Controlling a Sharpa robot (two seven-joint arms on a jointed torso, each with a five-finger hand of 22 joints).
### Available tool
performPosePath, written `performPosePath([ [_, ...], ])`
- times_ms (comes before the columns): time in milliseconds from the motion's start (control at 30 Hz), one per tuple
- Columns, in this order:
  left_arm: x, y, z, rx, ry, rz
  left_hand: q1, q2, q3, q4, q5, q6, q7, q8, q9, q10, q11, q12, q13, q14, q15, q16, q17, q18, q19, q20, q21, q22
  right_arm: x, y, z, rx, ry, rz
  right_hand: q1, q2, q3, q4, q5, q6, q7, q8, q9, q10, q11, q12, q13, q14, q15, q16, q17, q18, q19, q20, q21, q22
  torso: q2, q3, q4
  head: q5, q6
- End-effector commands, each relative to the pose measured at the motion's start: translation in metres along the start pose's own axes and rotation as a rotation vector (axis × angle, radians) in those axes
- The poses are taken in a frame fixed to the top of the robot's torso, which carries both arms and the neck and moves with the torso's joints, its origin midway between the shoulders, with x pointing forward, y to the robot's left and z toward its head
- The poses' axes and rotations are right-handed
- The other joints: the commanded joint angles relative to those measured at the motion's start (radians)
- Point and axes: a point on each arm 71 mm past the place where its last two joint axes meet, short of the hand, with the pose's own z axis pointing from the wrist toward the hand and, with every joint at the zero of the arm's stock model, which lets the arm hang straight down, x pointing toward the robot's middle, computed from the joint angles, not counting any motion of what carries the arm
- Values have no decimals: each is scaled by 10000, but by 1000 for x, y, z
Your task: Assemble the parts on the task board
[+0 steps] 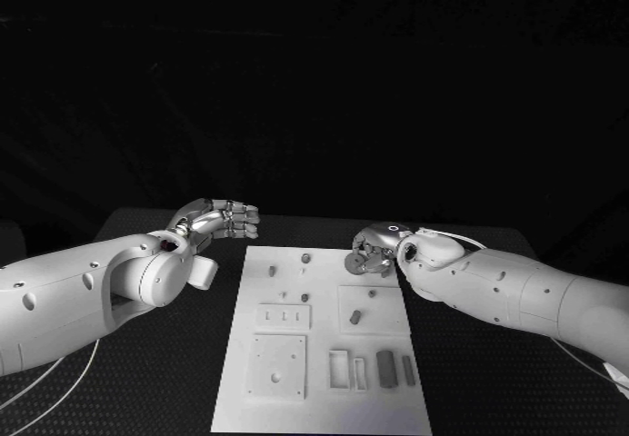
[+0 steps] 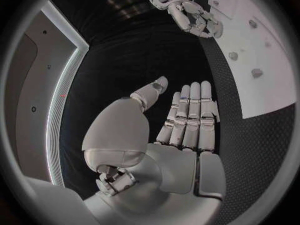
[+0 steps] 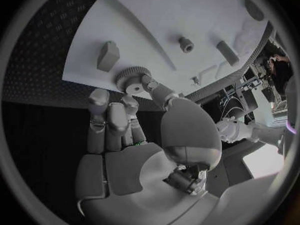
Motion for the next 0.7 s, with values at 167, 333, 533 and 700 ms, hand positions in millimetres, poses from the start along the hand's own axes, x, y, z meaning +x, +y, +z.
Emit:
performPosePath([
  [167,2,-2,0,111,166,-7,-25,-3,-10,54,-41,-55,-7,-68,15,-16,-26,-64,13,-6,19,-65,15,41,-50,18,-66,18,17,3,-2,-34,591,-296,-68,160,-78,108,-29,1001,197,122,99,105,-98,51,-77,23,-131,68,51,693,-2,-47,62,179,-2,0,11,-1,-21],
  [333,2,-2,0,104,154,-7,-24,-2,-10,53,-42,-55,-6,-68,15,-14,-26,-65,14,-4,19,-68,19,41,-49,18,-68,19,19,1,-2,27,784,-227,-69,463,-28,84,-29,1087,160,145,116,128,-135,48,-127,14,-167,64,47,693,-22,-45,68,179,-5,-11,14,-1,-31],
  [533,2,-2,-1,105,152,-10,-22,-2,-9,52,-41,-54,-6,-68,17,-12,-26,-66,16,-3,19,-73,24,41,-49,17,-70,21,17,3,-3,-39,552,-187,-98,732,-41,-36,-29,1127,142,142,125,137,-152,49,-170,19,-186,72,83,693,-51,-39,87,188,2,-2,-10,16,-18],
  [700,0,-2,-1,104,110,-2,-18,-3,-8,49,-41,-53,-6,-68,18,-10,-27,-68,17,-2,19,-76,29,41,-48,16,-72,22,11,6,-7,-105,-194,-198,-144,692,-92,-59,-29,1151,134,144,132,162,-161,65,-187,46,-194,97,145,693,-42,-43,111,192,-11,-14,2,5,-5],
])
